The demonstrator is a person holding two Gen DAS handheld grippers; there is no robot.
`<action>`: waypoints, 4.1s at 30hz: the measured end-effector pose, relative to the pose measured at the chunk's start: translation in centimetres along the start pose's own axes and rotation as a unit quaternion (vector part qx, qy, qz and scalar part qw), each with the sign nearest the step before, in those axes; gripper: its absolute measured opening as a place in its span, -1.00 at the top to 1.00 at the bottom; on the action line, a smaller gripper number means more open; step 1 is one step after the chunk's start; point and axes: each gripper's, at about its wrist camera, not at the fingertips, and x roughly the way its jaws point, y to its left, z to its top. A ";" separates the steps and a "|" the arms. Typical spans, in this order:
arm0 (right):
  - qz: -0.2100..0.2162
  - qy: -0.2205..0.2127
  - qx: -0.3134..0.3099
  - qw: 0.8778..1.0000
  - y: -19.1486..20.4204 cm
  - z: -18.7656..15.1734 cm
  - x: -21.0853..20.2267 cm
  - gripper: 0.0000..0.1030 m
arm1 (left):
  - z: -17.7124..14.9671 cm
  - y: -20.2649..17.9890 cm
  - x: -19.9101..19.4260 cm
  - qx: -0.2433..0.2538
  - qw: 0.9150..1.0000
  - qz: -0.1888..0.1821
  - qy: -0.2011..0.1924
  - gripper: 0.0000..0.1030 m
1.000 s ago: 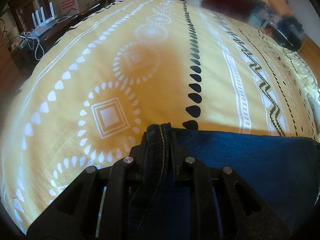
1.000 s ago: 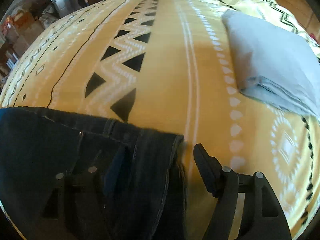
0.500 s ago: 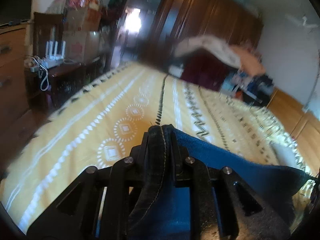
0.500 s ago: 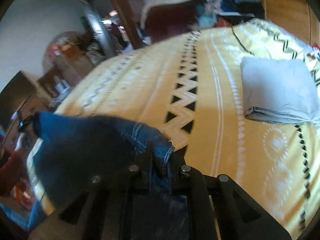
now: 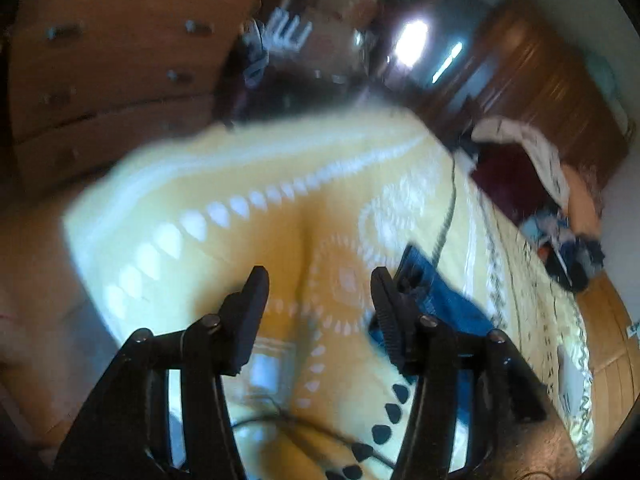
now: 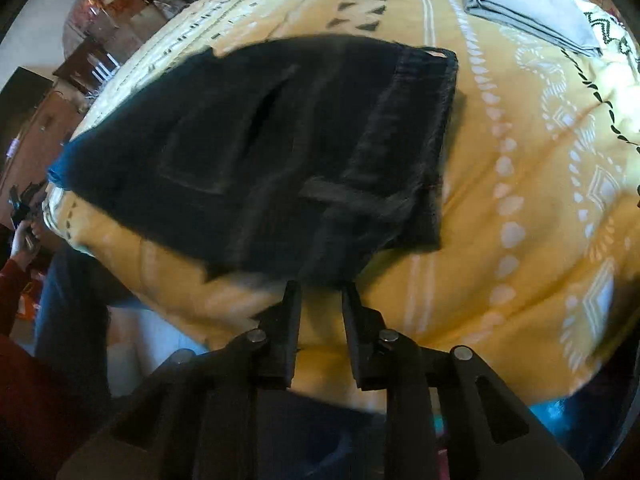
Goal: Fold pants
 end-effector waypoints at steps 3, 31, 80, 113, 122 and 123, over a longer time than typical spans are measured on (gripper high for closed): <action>-0.011 0.002 -0.050 0.999 3.6 1.5 -1.4 0.46 | 1.1 -1.5 -1.5 0.031 0.999 0.017 -0.018 -0.31; 0.075 -0.049 -0.491 0.867 61.2 17.0 20.4 0.07 | -5.9 -6.8 2.5 0.029 0.970 -0.199 0.134 -0.28; 0.109 -0.144 -0.467 0.865 63.3 15.5 15.7 0.93 | -3.6 -6.5 5.2 -0.099 0.971 -0.187 0.110 0.69; 0.128 -0.074 -0.489 0.860 62.9 13.7 18.9 0.93 | -5.9 -2.0 3.7 -0.077 0.974 -0.175 0.120 -0.61; 0.139 -0.113 -0.425 0.887 58.9 14.8 14.4 0.57 | -6.4 -2.6 6.5 -0.061 0.974 -0.162 0.148 -0.55; 0.141 -0.112 -0.420 0.889 58.7 14.8 14.3 0.57 | -6.3 -3.0 6.9 -0.055 0.975 -0.159 0.148 -0.55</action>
